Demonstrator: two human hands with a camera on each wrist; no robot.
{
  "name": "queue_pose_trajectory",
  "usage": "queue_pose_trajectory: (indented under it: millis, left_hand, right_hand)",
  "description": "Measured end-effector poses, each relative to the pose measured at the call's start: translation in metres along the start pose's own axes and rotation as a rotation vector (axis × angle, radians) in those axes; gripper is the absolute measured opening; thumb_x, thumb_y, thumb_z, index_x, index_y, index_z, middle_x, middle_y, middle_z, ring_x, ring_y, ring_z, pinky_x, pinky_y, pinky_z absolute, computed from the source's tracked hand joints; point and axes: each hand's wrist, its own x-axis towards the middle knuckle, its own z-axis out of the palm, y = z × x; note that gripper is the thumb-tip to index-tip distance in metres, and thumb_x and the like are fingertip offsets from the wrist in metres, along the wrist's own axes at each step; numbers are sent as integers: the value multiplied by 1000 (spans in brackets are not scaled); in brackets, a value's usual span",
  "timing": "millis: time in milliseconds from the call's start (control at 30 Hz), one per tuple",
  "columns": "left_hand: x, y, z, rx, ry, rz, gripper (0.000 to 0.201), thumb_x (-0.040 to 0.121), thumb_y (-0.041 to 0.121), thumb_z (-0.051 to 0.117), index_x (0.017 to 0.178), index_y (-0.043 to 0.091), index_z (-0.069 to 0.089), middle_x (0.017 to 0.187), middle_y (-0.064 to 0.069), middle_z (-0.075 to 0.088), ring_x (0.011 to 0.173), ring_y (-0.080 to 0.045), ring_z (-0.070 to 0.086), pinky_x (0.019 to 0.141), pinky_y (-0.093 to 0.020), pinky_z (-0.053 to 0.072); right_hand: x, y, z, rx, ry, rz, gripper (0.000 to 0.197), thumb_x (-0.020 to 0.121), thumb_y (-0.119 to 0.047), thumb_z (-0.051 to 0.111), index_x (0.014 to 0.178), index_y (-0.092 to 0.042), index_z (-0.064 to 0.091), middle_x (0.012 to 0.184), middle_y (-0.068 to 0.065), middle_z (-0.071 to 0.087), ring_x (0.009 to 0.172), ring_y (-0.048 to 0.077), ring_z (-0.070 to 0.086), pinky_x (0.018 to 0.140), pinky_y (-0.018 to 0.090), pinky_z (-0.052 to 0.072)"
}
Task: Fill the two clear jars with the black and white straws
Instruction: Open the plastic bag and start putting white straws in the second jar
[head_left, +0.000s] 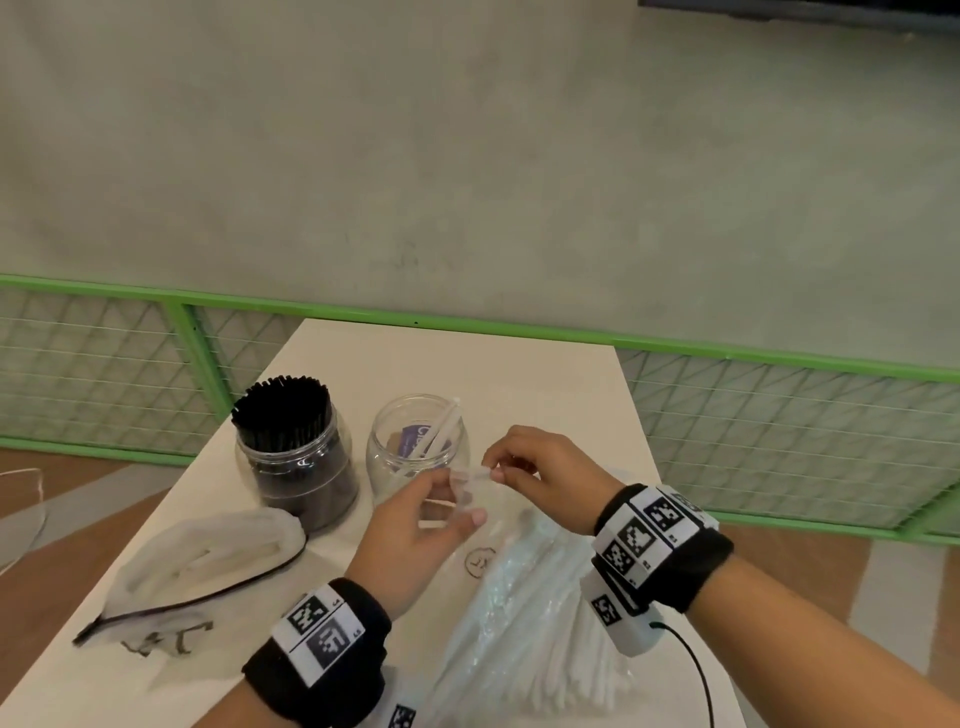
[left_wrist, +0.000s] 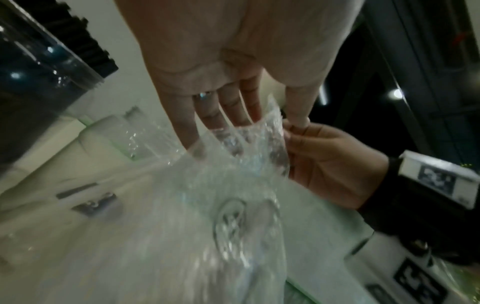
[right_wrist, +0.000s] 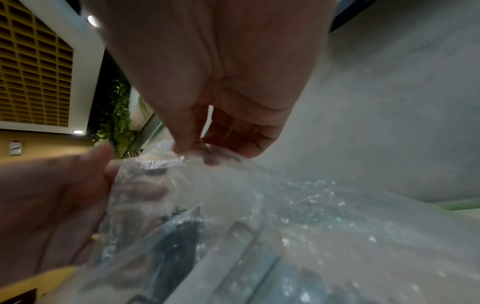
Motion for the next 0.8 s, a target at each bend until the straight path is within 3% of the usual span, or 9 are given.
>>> queue_pose_trajectory:
  millis: [133, 200, 400, 500, 600, 800]
  left_hand:
    - [4, 7, -9, 35, 130, 115, 2, 84, 29, 65, 84, 27, 66, 81, 12, 70, 78, -1, 63, 70, -8, 43]
    - [6, 7, -10, 54, 129, 145, 6, 86, 28, 64, 81, 26, 66, 81, 14, 68, 77, -2, 62, 70, -8, 43]
    - [7, 2, -9, 164, 145, 230, 28, 84, 45, 51, 74, 21, 61, 72, 9, 59, 74, -7, 56, 67, -13, 41]
    - [7, -1, -15, 127, 200, 204, 24, 85, 40, 53, 73, 20, 58, 72, 6, 56, 73, -10, 54, 69, -21, 41]
    - [7, -8, -30, 93, 244, 149, 18, 88, 33, 58, 72, 26, 58, 71, 10, 56, 71, -12, 53, 68, -30, 43]
    - [1, -15, -57, 14, 332, 27, 22, 94, 25, 53, 74, 18, 57, 60, 3, 46, 58, -15, 41, 56, -30, 36]
  right_hand:
    - [4, -4, 10, 39, -7, -52, 17, 92, -15, 59, 107, -15, 68, 78, -14, 47, 72, -4, 47, 69, 9, 34]
    - [4, -6, 14, 95, 6, -64, 14, 91, -20, 62, 102, -17, 69, 79, -15, 49, 72, 0, 49, 69, 10, 36]
    - [9, -1, 23, 95, 51, -116, 4, 89, -18, 63, 89, -19, 67, 84, -12, 52, 77, 3, 51, 72, 13, 38]
    - [6, 18, 21, 38, 60, -60, 5, 90, -18, 62, 88, -19, 67, 89, -7, 55, 81, 7, 55, 79, 22, 44]
    - [-5, 43, 12, -10, 63, 44, 9, 90, -17, 61, 86, -25, 64, 91, -7, 57, 85, 7, 57, 83, 24, 44]
    - [-21, 85, -13, -105, 117, 199, 16, 89, -12, 63, 81, -26, 62, 89, 0, 58, 85, 15, 57, 79, 25, 39]
